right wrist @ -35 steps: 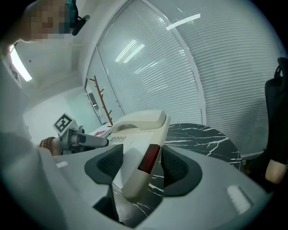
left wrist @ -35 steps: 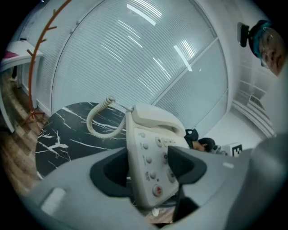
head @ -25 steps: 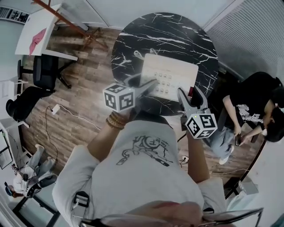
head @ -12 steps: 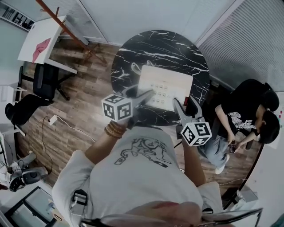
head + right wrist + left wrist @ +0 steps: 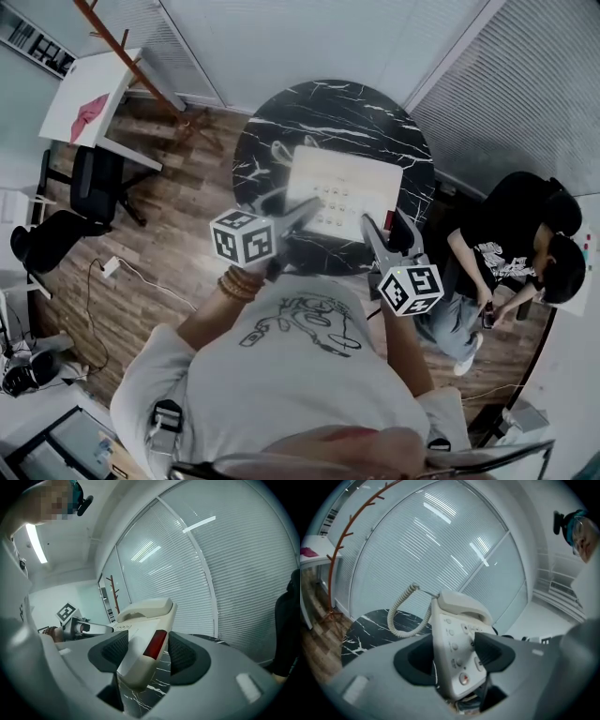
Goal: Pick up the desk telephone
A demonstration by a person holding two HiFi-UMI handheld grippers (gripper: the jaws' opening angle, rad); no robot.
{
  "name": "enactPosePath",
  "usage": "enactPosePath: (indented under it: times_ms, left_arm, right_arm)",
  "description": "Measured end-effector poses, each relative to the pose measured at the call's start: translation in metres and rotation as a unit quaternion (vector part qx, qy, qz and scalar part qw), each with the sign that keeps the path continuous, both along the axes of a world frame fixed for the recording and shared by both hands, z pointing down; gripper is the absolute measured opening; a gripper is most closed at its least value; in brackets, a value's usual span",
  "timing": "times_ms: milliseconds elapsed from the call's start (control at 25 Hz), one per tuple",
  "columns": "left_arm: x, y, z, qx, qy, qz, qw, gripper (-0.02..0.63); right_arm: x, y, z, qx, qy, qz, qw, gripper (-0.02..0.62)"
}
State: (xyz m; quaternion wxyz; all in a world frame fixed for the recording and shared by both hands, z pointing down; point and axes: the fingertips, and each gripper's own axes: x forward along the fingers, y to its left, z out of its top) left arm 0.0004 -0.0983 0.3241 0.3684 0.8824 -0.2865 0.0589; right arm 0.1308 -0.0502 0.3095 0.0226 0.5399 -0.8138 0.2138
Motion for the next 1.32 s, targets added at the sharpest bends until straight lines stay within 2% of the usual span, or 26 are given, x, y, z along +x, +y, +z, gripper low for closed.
enactPosePath:
  times_ms: [1320]
  left_arm:
    - [-0.002,-0.005,0.012,-0.016,0.002,-0.004,0.9999,0.259]
  right_arm:
    - [-0.003,-0.006,0.010,-0.010,-0.001,0.006,1.000,0.266]
